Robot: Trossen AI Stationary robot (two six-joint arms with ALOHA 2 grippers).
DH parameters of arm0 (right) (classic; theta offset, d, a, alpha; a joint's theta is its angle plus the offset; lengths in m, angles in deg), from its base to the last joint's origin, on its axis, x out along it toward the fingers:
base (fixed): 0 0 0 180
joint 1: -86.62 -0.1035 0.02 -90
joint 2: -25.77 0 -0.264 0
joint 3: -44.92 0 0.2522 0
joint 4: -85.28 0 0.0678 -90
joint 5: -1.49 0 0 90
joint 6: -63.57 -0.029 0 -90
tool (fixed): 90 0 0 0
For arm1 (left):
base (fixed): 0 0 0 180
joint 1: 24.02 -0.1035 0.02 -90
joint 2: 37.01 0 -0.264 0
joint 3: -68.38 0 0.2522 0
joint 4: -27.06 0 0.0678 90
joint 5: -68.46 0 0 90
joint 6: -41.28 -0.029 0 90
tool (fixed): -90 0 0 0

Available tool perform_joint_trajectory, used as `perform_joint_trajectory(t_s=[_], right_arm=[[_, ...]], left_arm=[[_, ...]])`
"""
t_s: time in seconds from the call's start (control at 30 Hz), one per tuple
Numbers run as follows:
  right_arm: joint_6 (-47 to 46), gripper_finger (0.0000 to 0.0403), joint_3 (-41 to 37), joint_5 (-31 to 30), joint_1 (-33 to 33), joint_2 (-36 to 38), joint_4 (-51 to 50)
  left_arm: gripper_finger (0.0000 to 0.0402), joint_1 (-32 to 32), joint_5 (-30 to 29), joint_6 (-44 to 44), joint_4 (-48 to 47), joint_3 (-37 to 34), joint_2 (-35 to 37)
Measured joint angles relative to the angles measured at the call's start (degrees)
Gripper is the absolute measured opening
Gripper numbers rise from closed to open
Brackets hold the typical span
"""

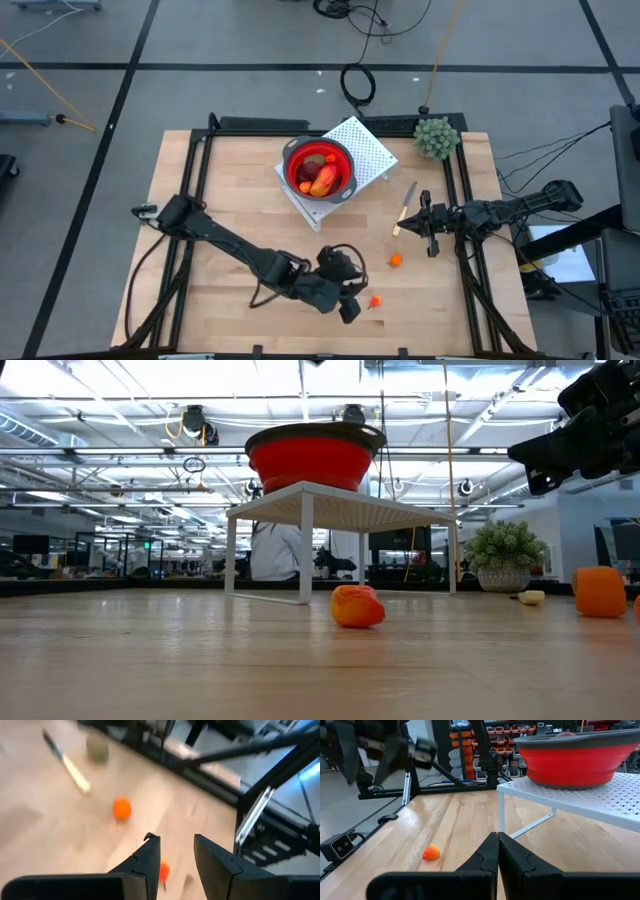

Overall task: Pick & Place Fruit
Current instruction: Put the peach into the red strainer bowl on the shelf

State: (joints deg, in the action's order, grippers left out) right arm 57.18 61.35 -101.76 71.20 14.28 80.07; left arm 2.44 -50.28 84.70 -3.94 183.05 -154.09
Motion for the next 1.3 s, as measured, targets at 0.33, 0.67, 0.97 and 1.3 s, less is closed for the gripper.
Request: perform_joint_trajectory(t_s=[0.33,0.67,0.97,1.3], right_arm=[[0.0,0.0,0.0,0.01,0.0,0.0,-0.28],[0.0,0.0,-0.02,0.0,0.0,0.0,-0.27],[0.0,0.0,-0.01,0.01,0.0,0.0,-0.26],[0.0,0.0,0.0,0.0,0.0,0.0,-0.26]], left_arm=[[0.0115,0.37,4.11,21.16,-13.89,-0.02,-1.68],[0.0115,-0.68,20.08,52.6,-25.73,-0.02,-1.68],[0.0116,-0.57,20.73,61.8,-25.84,-0.02,-1.68],[0.0179,-0.61,16.07,63.53,-25.83,-0.03,-1.68]])
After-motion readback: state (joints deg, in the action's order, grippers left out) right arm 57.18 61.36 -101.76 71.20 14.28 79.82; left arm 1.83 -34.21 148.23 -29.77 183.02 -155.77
